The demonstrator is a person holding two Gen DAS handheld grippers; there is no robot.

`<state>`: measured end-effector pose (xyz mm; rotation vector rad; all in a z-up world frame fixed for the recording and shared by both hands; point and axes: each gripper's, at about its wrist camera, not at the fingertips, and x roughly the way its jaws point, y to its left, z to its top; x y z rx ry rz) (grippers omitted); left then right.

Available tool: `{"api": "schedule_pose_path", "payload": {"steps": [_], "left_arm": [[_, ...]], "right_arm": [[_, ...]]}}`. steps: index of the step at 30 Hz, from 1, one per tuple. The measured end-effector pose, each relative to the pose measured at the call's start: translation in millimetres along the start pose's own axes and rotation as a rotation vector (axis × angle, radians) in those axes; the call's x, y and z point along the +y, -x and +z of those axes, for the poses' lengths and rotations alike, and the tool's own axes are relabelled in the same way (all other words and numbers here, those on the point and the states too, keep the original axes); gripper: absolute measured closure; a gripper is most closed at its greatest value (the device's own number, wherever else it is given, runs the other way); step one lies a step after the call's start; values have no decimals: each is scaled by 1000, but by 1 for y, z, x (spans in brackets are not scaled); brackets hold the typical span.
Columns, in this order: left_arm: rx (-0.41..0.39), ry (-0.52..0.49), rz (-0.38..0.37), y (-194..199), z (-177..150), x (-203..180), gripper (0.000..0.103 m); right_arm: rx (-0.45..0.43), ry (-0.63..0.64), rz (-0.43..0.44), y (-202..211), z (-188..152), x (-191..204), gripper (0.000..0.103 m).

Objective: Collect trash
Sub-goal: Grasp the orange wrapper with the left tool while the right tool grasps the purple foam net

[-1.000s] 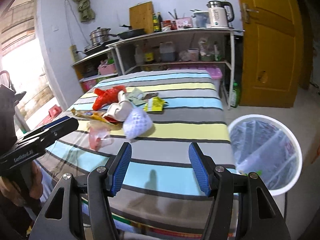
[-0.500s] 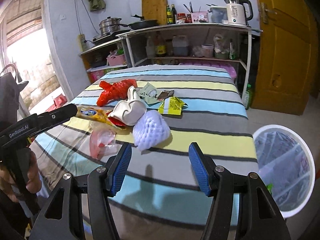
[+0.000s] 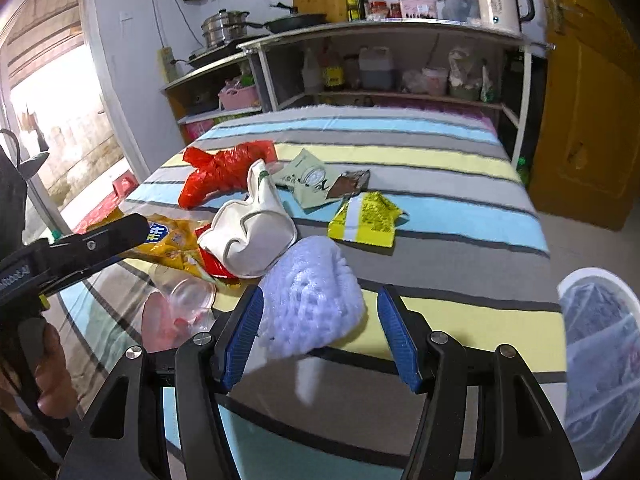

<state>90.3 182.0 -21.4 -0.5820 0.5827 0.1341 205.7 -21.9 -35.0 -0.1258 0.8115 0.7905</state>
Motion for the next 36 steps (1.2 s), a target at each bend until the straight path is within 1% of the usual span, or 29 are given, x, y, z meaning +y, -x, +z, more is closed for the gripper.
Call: {"api": "schedule_pose_path", "payload": {"steps": [2, 3, 4, 5, 6, 9, 12, 17, 27, 33, 36], "left_arm": [[7, -1, 2, -1, 0, 2, 62], [10, 0, 1, -1, 0, 2, 70], [13, 1, -1, -1, 0, 3, 74], [16, -1, -1, -1, -1, 3, 79], [17, -2, -1, 0, -1, 3, 80], [16, -7, -3, 3, -1, 3, 86], [2, -17, -9, 10, 0, -1, 92], [-25, -47, -23, 26, 0, -11, 95], [-62, -102, -56, 54, -6, -38, 96], [-69, -152, -76, 64, -7, -56, 96], [-64, -194, -87, 65, -7, -68, 96]], "right_arm": [[17, -4, 11, -3, 0, -1, 44], [22, -2, 13, -4, -1, -1, 55], [28, -2, 10, -4, -1, -1, 60], [30, -3, 8, -4, -2, 0, 63], [30, -3, 9, -3, -3, 0, 69], [24, 0, 9, 2, -5, 2, 77], [10, 3, 5, 10, -7, 4, 80], [-11, -6, -2, 25, -13, 3, 81], [-64, -37, -18, 59, -24, -1, 82], [-103, -58, -36, 80, -28, -5, 82], [-121, -70, -47, 90, -31, -9, 82]]}}
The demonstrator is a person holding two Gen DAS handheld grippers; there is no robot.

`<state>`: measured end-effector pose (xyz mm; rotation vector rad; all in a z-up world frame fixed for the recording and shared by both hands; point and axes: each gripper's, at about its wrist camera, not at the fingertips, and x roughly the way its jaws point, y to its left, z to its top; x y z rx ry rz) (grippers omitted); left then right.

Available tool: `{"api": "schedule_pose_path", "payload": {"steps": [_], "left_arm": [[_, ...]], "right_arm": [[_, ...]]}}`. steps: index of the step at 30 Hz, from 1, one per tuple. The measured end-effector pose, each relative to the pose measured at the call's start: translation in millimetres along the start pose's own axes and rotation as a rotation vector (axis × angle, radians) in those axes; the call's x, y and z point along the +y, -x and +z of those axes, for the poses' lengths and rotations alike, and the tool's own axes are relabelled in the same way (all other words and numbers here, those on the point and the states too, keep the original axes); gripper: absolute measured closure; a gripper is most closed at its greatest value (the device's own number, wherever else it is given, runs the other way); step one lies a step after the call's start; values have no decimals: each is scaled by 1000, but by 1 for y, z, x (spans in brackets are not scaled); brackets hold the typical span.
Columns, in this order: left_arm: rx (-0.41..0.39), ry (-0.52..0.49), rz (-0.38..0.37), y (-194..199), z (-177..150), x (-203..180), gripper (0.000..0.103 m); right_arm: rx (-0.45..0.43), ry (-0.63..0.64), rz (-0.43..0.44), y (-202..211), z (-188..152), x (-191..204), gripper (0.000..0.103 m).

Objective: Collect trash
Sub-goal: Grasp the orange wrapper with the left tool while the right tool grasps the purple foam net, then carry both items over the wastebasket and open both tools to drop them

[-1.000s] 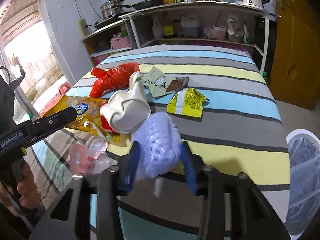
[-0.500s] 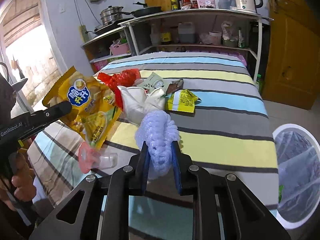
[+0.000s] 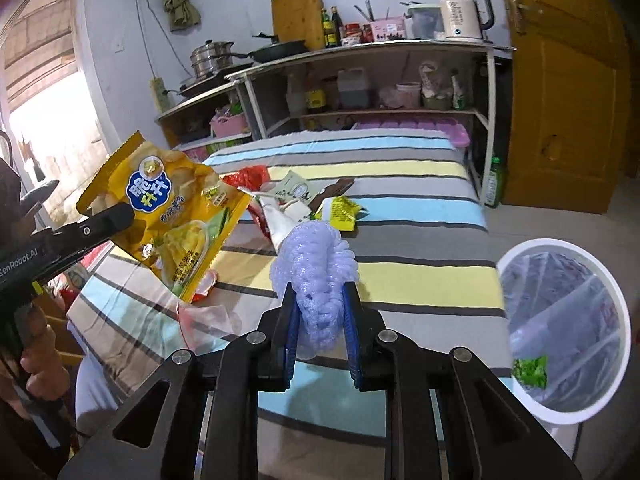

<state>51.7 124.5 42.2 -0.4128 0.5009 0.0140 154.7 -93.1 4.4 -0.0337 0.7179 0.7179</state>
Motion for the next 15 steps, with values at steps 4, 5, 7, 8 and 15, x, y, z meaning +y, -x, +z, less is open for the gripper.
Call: {"api": "schedule_pose_path", "payload": {"steps": [4, 5, 7, 8, 15], "left_arm": [[21, -68, -26, -7, -1, -22, 96], [27, -82, -33, -9, -2, -26, 96], [41, -110, -49, -15, -3, -37, 96], [48, -121, -57, -19, -3, -42, 96], [89, -184, -135, -41, -7, -79, 96]], "right_arm": [[-24, -16, -28, 13, -1, -7, 82], [-27, -20, -32, 16, -2, -10, 82], [-37, -30, -51, 22, -3, -16, 82], [-41, -33, -59, 26, -5, -19, 82], [-74, -75, -127, 51, -9, -47, 82]]}}
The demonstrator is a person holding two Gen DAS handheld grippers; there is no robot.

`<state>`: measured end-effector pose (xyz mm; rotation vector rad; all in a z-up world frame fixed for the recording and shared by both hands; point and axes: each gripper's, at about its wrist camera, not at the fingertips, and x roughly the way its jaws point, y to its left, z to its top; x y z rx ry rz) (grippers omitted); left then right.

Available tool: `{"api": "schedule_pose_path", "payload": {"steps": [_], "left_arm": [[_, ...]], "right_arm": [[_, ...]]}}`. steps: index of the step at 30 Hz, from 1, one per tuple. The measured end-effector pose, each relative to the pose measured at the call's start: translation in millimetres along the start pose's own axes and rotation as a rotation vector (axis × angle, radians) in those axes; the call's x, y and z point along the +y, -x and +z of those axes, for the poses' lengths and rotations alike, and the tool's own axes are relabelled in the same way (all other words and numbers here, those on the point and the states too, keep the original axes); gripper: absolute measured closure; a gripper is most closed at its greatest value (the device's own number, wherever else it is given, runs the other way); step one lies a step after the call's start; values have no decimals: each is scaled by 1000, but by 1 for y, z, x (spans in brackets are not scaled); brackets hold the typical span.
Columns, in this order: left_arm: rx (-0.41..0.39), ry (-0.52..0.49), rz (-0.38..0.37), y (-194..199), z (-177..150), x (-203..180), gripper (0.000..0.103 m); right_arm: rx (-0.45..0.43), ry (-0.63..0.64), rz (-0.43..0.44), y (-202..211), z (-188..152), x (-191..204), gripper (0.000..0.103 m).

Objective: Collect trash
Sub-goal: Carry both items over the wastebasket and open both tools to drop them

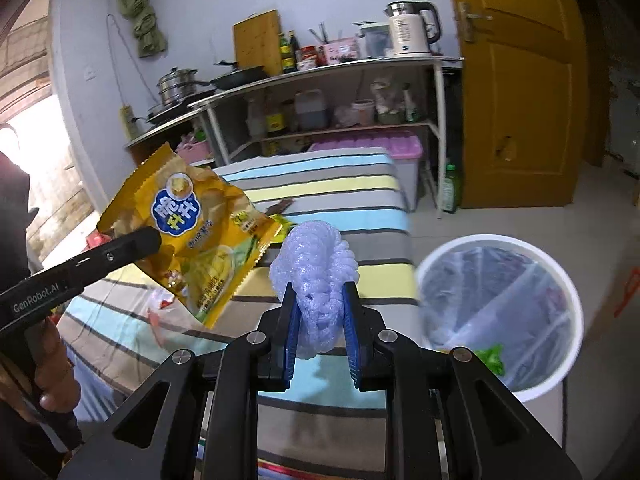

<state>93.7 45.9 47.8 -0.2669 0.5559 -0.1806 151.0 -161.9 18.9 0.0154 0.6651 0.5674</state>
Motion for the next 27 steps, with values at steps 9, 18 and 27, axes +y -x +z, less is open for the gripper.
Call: {"api": "schedule_pose_path", "payload": {"steps": [9, 18, 27], "left_arm": [[32, -71, -96, -34, 12, -48, 96], [73, -120, -168, -73, 19, -86, 96], [142, -142, -197, -117, 12, -107, 96]], "right_arm": [[-29, -74, -94, 22, -2, -50, 82], [-22, -144, -168, 26, -11, -95, 82], [12, -203, -207, 14, -22, -133, 82]]}}
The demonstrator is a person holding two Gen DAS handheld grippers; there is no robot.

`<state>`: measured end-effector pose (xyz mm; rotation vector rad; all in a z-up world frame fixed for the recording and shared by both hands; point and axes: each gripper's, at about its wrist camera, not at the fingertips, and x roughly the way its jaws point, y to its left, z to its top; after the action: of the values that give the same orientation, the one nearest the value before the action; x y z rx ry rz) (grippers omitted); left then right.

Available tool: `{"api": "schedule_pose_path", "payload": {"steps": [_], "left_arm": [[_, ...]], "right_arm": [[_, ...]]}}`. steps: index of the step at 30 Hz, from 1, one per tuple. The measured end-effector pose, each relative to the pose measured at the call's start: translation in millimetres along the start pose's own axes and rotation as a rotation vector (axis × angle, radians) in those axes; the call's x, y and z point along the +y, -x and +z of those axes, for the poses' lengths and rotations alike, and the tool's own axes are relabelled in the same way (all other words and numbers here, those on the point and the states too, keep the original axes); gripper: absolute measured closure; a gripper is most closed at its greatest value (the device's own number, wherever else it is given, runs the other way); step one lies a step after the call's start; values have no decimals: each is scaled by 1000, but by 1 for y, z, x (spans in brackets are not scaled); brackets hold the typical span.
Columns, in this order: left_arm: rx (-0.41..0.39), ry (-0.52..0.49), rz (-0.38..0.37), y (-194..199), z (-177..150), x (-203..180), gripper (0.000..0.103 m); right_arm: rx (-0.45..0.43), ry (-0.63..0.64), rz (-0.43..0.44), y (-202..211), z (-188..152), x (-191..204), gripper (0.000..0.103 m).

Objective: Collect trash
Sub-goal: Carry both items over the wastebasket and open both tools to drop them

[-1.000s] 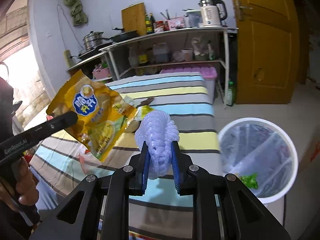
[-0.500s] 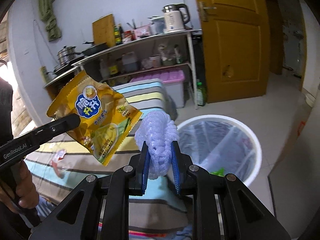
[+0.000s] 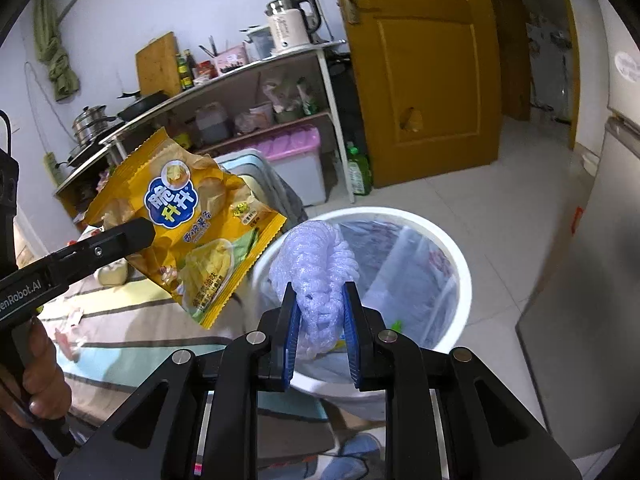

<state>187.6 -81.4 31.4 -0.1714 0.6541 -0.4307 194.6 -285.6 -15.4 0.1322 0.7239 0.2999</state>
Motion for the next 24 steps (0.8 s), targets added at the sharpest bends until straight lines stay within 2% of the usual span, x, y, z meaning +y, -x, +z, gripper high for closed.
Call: {"api": "schedule_pose_path", "payload": {"steps": [14, 16, 18, 24], "left_arm": [[99, 1, 4, -54, -4, 0, 93], [107, 8, 11, -57, -4, 3, 90], [109, 17, 18, -59, -5, 4, 75], [91, 24, 24, -55, -3, 7, 75]], "right_arm": [[77, -57, -33, -42, -1, -32, 77], [85, -59, -34, -46, -2, -33, 75], [87, -58, -35, -48, -2, -33, 69], [77, -50, -37, -46, -3, -32, 65]]}}
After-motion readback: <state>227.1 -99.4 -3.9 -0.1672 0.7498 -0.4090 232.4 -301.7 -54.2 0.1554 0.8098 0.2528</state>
